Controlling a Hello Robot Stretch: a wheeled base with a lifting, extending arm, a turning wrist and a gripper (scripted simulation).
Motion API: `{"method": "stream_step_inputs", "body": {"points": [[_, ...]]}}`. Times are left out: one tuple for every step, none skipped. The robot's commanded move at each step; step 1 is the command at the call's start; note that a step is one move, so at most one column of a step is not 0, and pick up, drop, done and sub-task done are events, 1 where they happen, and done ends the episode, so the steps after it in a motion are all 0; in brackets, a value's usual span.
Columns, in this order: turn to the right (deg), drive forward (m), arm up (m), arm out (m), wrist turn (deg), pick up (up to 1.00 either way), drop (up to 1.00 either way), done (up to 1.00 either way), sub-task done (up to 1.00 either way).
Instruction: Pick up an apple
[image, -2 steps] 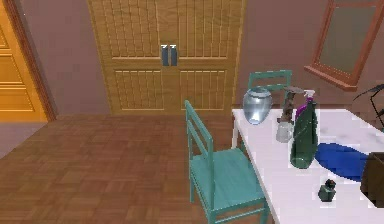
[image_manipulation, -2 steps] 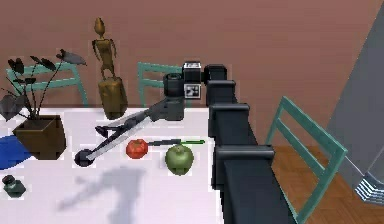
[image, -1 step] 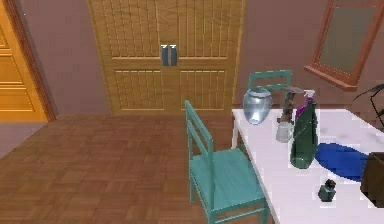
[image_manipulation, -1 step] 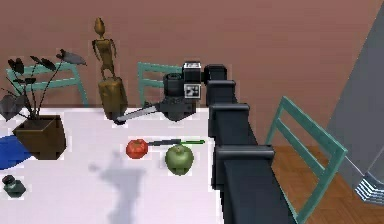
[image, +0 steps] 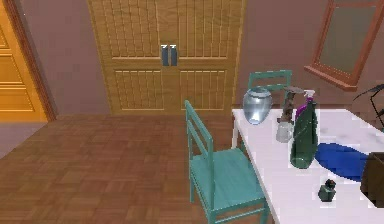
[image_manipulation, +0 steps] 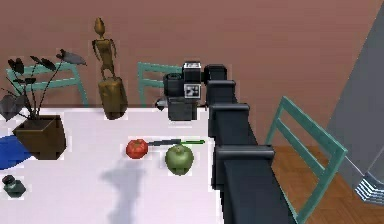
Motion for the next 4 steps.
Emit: {"method": "stream_step_inputs", "body": {"points": [[0.0, 0.00, -0.28, 0.00, 0.0, 0.00, 0.00, 0.00, 0.00], [0.0, 0.00, 0.00, 0.00, 0.0, 1.00, 0.00, 0.00, 0.00], [0.0, 0.00, 0.10, 0.00, 0.0, 0.00, 0.00, 0.00, 0.00], [0.0, 0.00, 0.00, 0.00, 0.0, 0.00, 0.00, 1.00, 0.00]]}}
